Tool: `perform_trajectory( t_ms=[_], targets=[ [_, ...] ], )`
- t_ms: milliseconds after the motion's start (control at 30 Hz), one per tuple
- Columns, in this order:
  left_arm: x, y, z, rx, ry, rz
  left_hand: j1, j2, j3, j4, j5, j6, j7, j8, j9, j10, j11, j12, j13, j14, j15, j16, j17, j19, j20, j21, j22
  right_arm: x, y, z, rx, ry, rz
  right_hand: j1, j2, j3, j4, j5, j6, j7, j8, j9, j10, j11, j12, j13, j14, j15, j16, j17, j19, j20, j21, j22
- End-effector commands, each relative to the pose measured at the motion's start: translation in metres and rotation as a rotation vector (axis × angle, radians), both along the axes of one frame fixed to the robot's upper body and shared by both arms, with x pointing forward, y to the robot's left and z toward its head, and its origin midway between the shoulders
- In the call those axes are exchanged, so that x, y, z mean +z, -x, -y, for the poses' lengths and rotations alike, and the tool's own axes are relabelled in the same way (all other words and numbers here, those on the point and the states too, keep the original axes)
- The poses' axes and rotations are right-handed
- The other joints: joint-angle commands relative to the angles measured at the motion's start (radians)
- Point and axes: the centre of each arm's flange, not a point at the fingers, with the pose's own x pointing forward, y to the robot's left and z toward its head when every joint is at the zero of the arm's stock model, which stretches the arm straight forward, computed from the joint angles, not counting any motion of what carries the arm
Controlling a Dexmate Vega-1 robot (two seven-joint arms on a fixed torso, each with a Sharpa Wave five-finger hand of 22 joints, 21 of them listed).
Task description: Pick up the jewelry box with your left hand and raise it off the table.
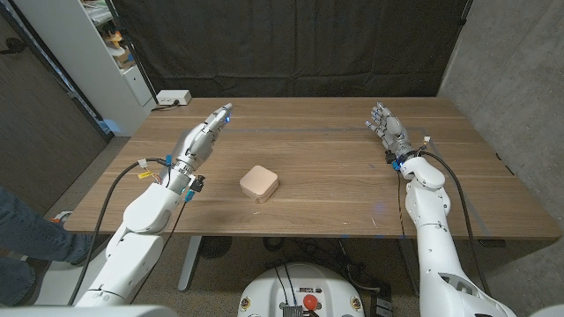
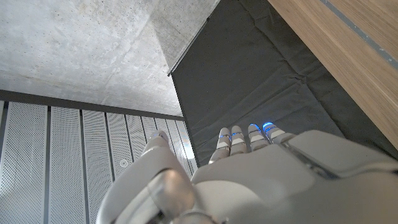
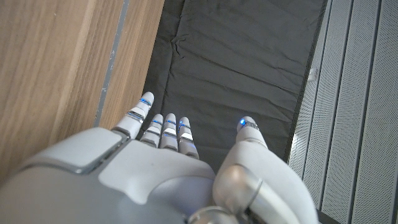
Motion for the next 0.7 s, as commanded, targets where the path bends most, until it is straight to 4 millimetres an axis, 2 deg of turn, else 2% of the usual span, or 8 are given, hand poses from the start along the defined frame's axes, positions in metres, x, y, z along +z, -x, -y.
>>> perform_trajectory(
  t_ms=[33,700],
  targets=[
    [0.002,0.007,-0.005,0.065,-0.044,0.021,0.012,0.001,0.005,-0.005,0.0,0.009,0.001,0.008,0.004,0.007,0.0,0.002,0.003,0.006,0.001,0.003,0.003,-0.003,0.003,0.003,0.003,0.003,-0.001,0.0,-0.006,0.009,0.001,0.007,-0.003,-0.004,-0.001,0.004,0.006,-0.008,0.007,0.002,0.003,0.0,0.007,0.003,0.001,0.009,0.003,0.0,0.005,0.003,0.007,0.004],
    [0.002,0.022,-0.006,0.137,-0.093,0.108,0.042,0.011,0.02,-0.025,0.0,0.024,-0.004,0.012,0.003,0.015,-0.007,0.004,0.004,0.013,-0.003,0.003,0.002,-0.001,0.006,0.003,0.002,0.005,0.001,0.002,-0.007,0.02,0.003,0.006,0.0,-0.006,0.0,0.004,0.006,-0.007,0.007,0.002,0.001,0.0,0.007,0.003,0.001,0.009,0.004,0.0,0.004,0.003,0.007,0.004]
  ],
)
